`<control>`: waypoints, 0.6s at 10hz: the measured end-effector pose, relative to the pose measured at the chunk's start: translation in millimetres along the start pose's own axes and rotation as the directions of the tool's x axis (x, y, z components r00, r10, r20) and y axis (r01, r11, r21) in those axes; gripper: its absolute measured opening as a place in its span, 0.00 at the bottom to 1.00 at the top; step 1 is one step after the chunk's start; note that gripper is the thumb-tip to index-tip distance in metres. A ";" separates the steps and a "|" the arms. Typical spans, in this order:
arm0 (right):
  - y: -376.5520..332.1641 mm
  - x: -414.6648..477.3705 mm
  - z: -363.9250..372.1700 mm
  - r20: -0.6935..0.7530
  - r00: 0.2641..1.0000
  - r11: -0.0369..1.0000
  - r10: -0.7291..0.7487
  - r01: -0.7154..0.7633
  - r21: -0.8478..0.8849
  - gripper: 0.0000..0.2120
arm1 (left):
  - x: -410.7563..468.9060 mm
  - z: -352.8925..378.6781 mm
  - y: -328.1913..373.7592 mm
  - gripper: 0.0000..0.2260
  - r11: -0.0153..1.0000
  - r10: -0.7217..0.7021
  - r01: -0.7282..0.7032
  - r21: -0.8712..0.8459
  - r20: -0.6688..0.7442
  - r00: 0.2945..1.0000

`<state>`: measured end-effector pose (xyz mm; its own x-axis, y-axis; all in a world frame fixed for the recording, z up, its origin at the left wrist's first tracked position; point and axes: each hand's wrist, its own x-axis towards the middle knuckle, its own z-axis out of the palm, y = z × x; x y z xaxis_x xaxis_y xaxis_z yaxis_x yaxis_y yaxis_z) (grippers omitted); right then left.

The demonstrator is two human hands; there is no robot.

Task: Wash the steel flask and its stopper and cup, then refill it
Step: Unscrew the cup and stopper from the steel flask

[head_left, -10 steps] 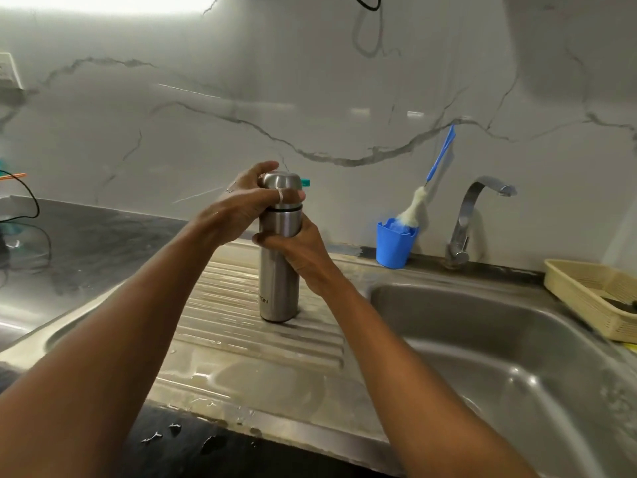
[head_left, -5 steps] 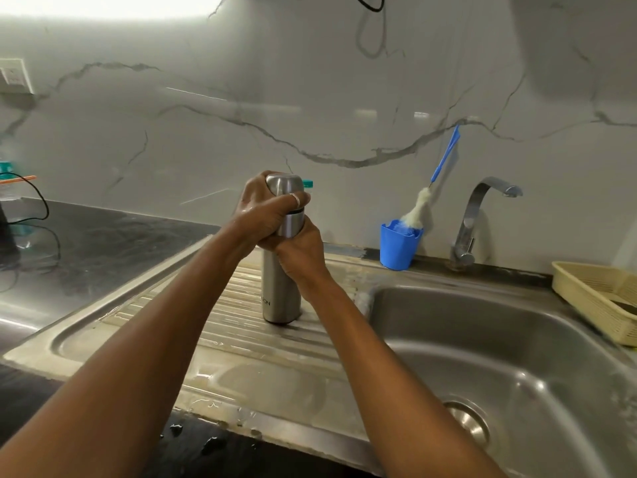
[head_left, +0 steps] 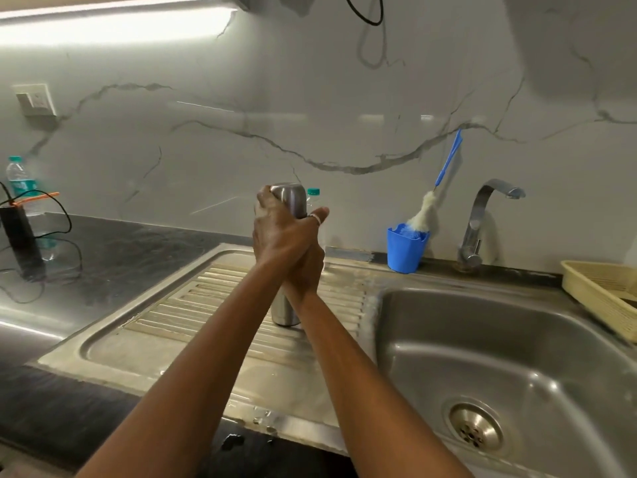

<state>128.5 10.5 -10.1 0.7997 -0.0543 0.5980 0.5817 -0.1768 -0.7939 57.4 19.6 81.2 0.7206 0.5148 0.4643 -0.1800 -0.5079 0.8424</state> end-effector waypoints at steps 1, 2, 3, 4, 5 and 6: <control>-33.5 -16.3 -16.2 0.004 0.998 0.981 0.065 -0.063 -0.186 0.18 | -2.6 -14.2 -7.7 0.34 0.998 0.004 -0.002 -0.064 0.028 1.000; -40.4 -9.1 -20.4 -0.027 0.991 0.982 0.131 -0.133 -0.132 0.21 | 5.7 -29.2 -14.0 0.32 0.987 -0.014 0.021 -0.156 0.050 0.999; -43.2 -11.8 -21.3 -0.001 0.988 0.987 0.155 -0.155 -0.033 0.27 | 21.2 -36.6 -17.7 0.40 0.978 -0.033 0.068 -0.197 0.177 0.984; -39.5 -11.8 -23.0 0.020 0.988 0.988 0.155 -0.155 0.013 0.29 | 33.1 -42.4 -18.8 0.41 0.965 -0.025 0.128 -0.229 0.405 0.914; -38.3 -11.2 -22.8 0.014 0.987 0.987 0.160 -0.160 0.033 0.29 | 37.1 -48.3 -19.8 0.23 0.966 0.084 0.062 -0.250 0.533 0.842; -36.0 -11.6 -21.3 0.016 0.990 0.989 0.142 -0.143 0.029 0.30 | 39.9 -59.1 -29.8 0.21 0.955 0.142 0.036 -0.293 0.563 0.814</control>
<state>95.1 -3.5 13.8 0.8765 -0.0633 0.4772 0.4659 -0.1383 -0.8740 52.0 96.1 90.8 0.9381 -0.0414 0.3438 -0.3422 -0.2643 0.9017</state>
